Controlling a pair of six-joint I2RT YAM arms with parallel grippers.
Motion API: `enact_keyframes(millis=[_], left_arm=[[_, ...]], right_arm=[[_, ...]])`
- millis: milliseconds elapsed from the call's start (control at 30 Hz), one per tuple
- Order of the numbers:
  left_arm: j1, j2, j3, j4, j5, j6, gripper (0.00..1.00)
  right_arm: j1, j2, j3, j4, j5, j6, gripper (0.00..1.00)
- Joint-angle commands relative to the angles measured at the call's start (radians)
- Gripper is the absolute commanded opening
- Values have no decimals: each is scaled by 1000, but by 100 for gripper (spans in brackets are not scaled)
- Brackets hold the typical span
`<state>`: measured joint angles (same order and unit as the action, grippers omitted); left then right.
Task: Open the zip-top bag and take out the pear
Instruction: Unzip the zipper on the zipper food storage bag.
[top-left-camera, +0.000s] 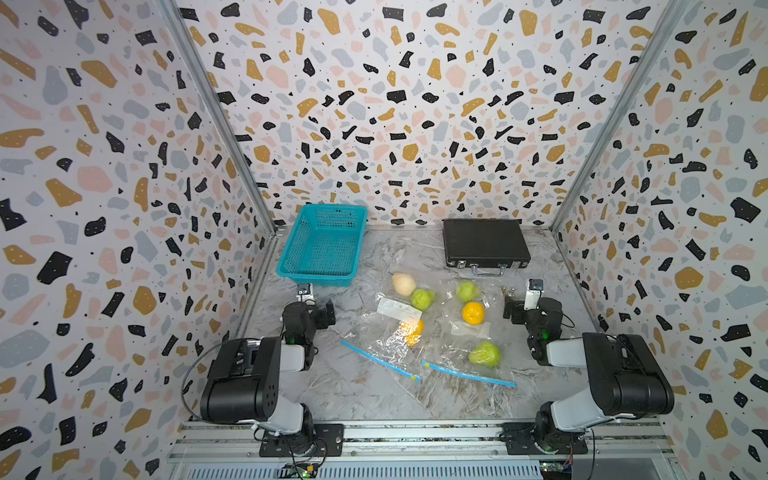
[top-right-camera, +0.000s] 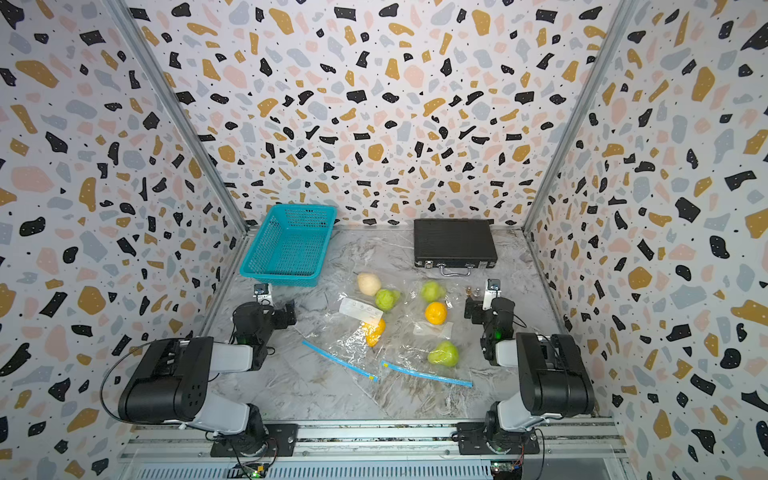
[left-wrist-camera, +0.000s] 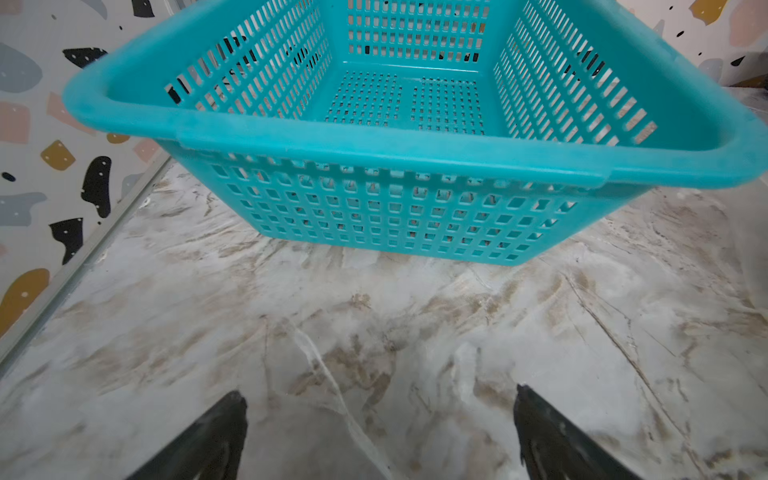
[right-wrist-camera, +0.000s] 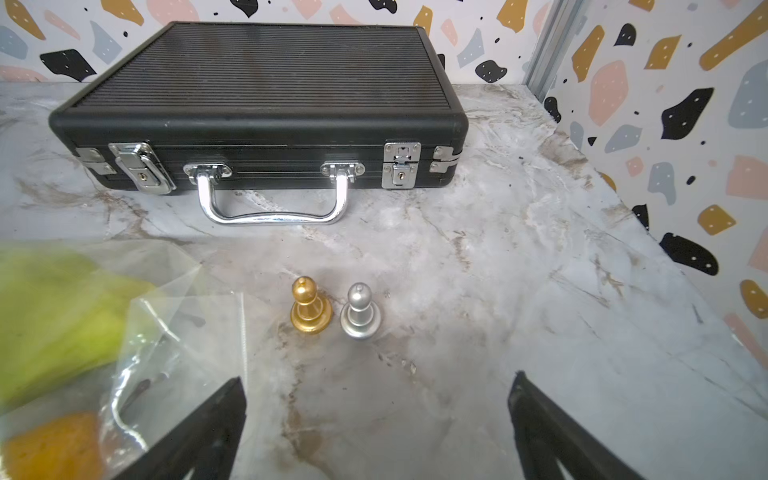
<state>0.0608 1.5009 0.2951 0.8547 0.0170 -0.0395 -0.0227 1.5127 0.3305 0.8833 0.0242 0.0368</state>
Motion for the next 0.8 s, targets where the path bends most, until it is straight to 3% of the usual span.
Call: enact_keyframes(millis=[0,700,767], left_arm=[[4,1,21,40,-9,0,99],[4,11,30,32,-6,0,99],[4,-18,12,70,-24,1,99]], right_arm=[[-5,3,25,-9,13,6,100],[-5,8,37,-25,11,8,100],[-2,-27,9,18,20,6,93]])
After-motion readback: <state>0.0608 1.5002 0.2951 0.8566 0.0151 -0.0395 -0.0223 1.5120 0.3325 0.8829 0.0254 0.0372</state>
